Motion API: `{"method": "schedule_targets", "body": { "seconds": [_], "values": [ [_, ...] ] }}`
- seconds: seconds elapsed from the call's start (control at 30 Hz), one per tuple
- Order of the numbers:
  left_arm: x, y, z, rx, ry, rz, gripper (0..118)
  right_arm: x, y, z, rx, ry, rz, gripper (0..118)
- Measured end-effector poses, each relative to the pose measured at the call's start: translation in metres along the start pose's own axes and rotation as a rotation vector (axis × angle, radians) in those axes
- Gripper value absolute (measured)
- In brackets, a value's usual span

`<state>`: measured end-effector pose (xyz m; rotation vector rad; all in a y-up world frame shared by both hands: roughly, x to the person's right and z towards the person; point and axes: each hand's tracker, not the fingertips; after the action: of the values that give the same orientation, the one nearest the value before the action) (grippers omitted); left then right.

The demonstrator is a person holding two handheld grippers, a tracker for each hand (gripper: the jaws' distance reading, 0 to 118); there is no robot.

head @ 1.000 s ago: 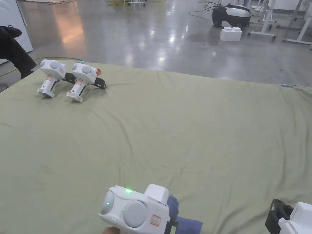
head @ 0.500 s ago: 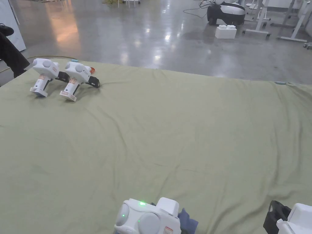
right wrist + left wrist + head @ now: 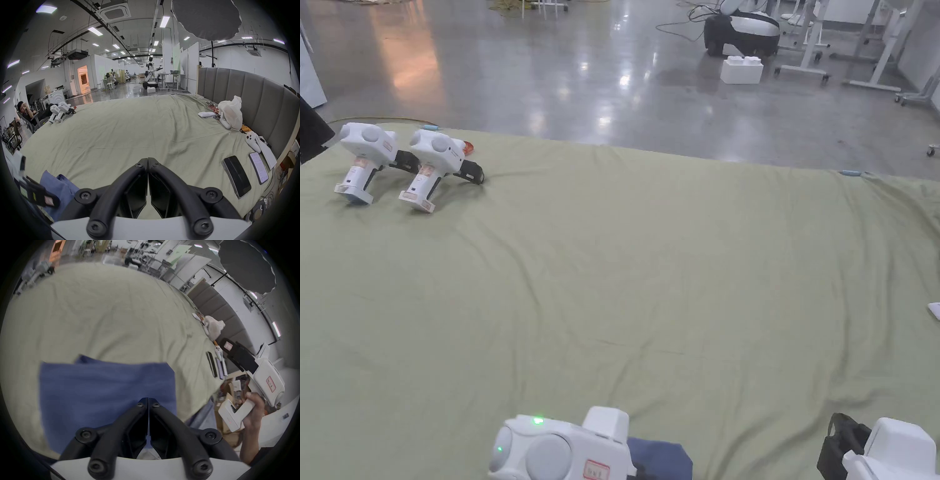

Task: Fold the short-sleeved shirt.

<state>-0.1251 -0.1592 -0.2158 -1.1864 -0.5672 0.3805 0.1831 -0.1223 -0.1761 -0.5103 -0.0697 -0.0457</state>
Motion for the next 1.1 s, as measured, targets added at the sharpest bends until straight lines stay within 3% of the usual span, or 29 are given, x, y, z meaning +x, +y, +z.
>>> {"method": "schedule_targets", "body": {
  "seconds": [0.23, 0.43, 0.6, 0.83, 0.97, 1.1],
  "values": [
    [-0.004, -0.022, -0.043, 0.046, 0.036, -0.057, 3, -0.009, -0.002, 0.000, 0.006, 0.011, 0.009, 0],
    [-0.010, -0.022, 0.006, 0.244, 0.053, -0.143, 3, -0.030, 0.008, 0.008, 0.104, 0.008, 0.075, 0],
    [-0.015, -0.001, 0.072, 0.612, 0.249, -0.197, 3, -0.055, 0.028, 0.015, 0.243, -0.012, 0.132, 0],
    [-0.011, 0.015, 0.136, 1.056, 0.569, -0.323, 3, -0.083, 0.055, 0.022, 0.392, -0.033, 0.133, 0],
    [-0.010, 0.013, 0.150, 1.178, 0.659, -0.344, 3, -0.090, 0.065, 0.028, 0.452, -0.049, 0.101, 0],
    [-0.012, 0.013, 0.152, 1.172, 0.675, -0.344, 3, -0.093, 0.069, 0.031, 0.468, -0.054, 0.109, 0]
  ]
}}
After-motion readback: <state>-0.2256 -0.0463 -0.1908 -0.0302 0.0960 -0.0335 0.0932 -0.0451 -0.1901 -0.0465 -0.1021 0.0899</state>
